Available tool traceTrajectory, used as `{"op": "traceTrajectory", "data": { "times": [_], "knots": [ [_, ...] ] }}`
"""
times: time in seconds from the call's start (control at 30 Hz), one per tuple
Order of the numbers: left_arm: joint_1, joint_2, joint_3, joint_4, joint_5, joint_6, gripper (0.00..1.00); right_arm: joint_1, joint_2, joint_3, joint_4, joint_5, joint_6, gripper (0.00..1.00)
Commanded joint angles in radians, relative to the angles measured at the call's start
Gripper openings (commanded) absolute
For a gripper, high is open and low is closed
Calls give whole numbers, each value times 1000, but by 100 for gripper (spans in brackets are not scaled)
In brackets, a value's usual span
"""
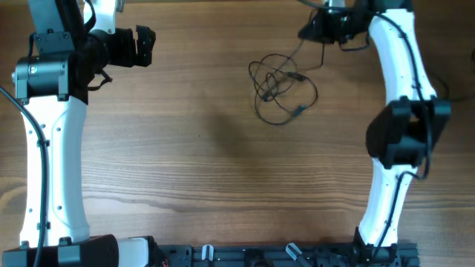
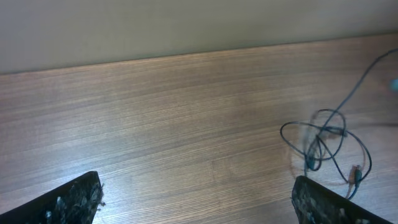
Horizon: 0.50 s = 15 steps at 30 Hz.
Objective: Untangle cables
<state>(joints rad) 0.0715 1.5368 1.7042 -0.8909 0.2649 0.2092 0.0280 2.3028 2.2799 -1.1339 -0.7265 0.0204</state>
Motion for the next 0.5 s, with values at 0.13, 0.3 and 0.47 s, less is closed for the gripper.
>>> {"op": "traceTrajectory", "data": {
  "times": [0.13, 0.3, 0.47],
  "knots": [
    [3, -18, -3, 0, 44, 24, 100, 9, -171, 7, -11, -38, -6, 5],
    [3, -18, -3, -3, 102, 50, 100, 30, -229, 7, -31, -76, 7, 5],
    [3, -16, -3, -3, 114, 50, 100, 76, -292, 7, -32, -88, 9, 5]
  ]
}}
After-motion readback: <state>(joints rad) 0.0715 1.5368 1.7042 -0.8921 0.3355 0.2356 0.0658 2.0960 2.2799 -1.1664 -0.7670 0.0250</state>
